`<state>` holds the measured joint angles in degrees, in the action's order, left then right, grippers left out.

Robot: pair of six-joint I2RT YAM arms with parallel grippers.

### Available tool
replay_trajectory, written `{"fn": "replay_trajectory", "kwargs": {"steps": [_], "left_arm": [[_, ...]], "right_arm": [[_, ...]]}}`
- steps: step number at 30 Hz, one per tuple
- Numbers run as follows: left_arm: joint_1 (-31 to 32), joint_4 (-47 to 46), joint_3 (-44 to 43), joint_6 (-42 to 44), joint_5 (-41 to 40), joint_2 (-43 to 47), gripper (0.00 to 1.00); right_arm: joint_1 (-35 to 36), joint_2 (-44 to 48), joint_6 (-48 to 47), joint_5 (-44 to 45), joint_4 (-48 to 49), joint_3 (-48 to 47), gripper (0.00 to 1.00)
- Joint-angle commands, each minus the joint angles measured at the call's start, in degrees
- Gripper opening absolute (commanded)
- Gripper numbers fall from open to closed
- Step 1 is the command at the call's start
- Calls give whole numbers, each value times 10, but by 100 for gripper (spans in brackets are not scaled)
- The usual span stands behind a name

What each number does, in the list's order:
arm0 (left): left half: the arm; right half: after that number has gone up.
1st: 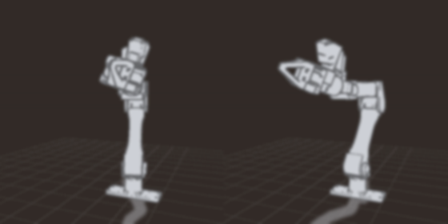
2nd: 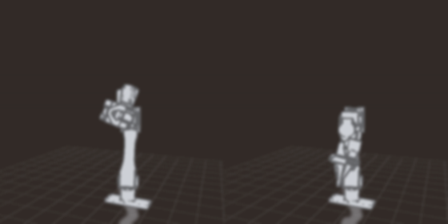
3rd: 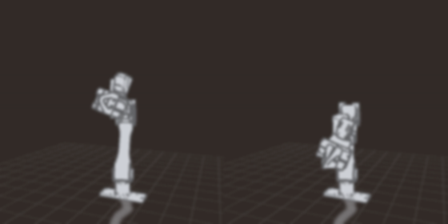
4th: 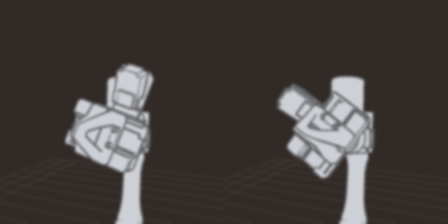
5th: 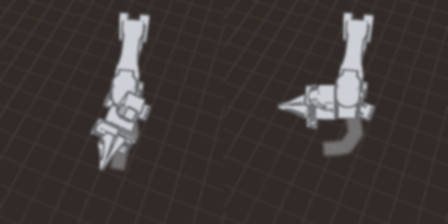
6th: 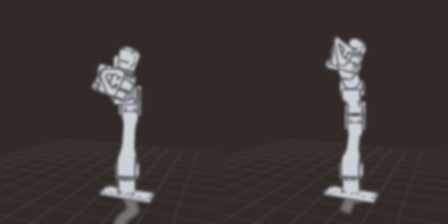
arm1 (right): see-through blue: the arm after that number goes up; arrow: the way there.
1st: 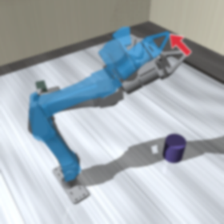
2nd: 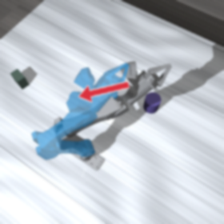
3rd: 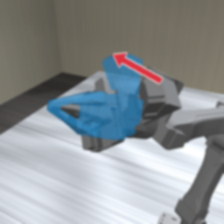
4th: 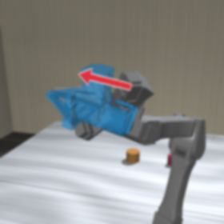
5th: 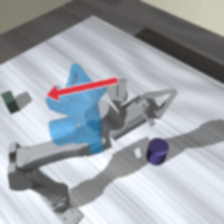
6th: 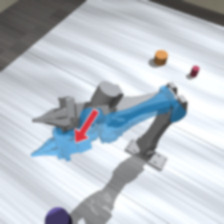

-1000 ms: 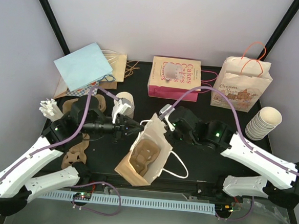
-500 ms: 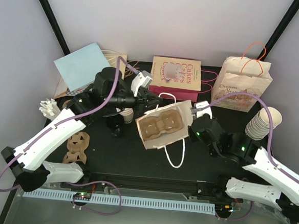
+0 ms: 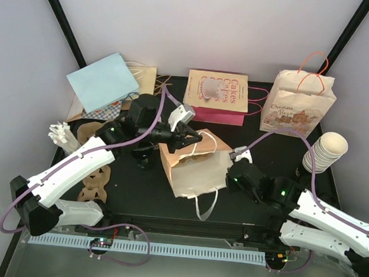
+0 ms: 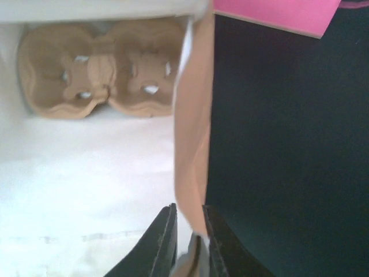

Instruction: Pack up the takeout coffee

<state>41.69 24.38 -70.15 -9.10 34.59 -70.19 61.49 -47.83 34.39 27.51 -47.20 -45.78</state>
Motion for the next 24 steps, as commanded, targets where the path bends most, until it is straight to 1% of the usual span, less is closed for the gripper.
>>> {"fn": "replay_trajectory", "kwargs": {"steps": [1,3,5,8,13,16,18,20,24], "left_arm": [[1,-29,7,1,59,32,1],[6,-26,17,-4,82,38,2],[14,-14,29,-2,91,43,1],[24,5,48,2,92,54,1],[25,-2,70,-12,72,76,2],[25,-1,58,-23,49,76,2],[24,7,43,-31,16,72,2],[18,6,27,-41,-2,66,2],[-2,-1,-11,-63,-18,50,1]], "right_arm": [[-1,24,20,-87,-10,1,18],[-2,29,15,-109,-21,-6,24],[-1,26,10,-132,-33,-14,32],[-1,14,7,-146,-53,-25,36],[-1,9,3,-126,-57,-38,36],[-2,5,4,-72,-77,-68,29],[-2,-3,-4,-40,-88,-92,24],[-3,-16,-16,-17,-97,-121,22],[-8,-58,-43,-9,-114,-162,31]]}}
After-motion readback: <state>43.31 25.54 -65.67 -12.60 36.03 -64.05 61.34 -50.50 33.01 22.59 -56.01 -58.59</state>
